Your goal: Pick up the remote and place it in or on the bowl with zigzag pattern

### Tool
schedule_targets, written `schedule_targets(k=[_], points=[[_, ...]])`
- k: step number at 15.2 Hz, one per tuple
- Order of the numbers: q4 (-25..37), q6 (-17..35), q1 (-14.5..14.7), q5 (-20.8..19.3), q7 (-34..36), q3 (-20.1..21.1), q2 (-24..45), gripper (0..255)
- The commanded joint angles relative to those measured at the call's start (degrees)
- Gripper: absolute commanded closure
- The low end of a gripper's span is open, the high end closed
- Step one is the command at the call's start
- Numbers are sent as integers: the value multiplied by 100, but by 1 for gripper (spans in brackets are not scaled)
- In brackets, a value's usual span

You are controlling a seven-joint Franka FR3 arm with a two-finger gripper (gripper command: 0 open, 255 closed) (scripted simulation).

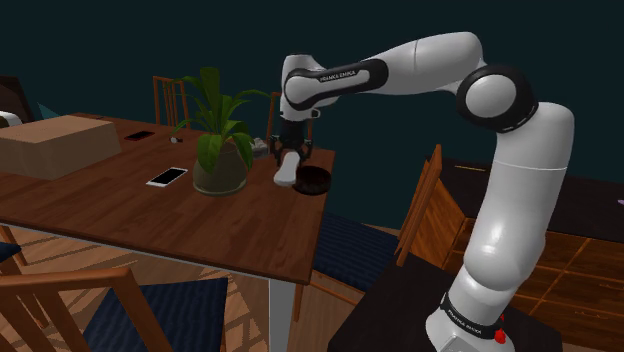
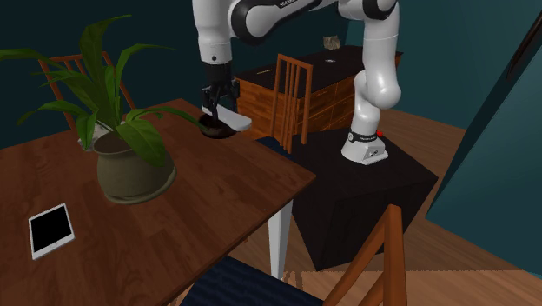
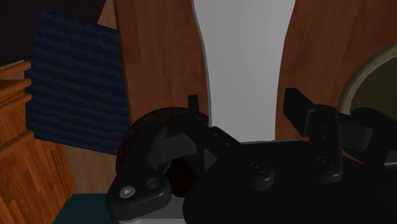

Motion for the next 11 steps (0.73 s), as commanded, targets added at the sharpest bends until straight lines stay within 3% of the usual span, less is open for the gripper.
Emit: schedule_targets(k=[1, 11], points=[[57, -2, -141, 7, -246, -96, 52, 255], [837, -282, -864, 23, -1464, -563, 560, 255]])
